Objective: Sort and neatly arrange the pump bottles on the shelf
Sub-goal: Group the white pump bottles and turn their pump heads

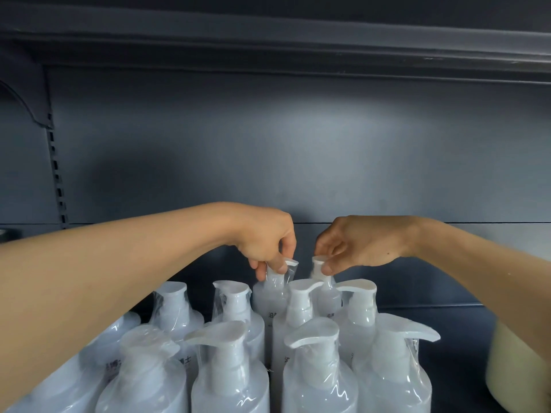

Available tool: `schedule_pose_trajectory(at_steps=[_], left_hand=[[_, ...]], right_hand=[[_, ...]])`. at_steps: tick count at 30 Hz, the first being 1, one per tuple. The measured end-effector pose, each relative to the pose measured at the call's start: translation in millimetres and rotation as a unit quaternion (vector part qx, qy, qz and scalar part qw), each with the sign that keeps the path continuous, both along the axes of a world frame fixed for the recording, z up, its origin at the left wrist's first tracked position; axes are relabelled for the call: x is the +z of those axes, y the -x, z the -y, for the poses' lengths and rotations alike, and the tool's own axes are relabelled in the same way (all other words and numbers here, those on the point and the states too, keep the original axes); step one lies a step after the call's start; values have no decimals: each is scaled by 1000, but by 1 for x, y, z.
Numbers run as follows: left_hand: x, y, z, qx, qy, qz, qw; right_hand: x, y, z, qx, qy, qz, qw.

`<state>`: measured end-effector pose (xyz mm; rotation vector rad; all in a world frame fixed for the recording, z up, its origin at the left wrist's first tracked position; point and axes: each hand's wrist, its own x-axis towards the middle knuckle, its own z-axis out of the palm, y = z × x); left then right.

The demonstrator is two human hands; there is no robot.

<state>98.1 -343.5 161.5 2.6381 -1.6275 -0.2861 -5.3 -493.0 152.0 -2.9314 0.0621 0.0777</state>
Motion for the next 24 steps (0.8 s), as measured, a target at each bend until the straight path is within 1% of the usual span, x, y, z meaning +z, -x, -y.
schedule_pose_trajectory(at_steps=[2,7,14,19,21,24], left_hand=[[1,0,-1,-1,13,-21,1000],[2,2,-2,-7,41,-82,996],[5,7,3,8,26,-91,996],[5,11,3,32,28,-120,992],[3,12,6,47,34,-116,992],[1,15,9,50,43,-92,994]], right_hand=[[-2,1,2,0,-28,1,1000],[1,5,7,-13,-21,-7,1000],[-1,7,13,-27,-45,-10,999],[-4,11,13,-30,-62,0,998],[-4,13,10,-34,-59,3,998],[-4,13,1,-54,-28,15,998]])
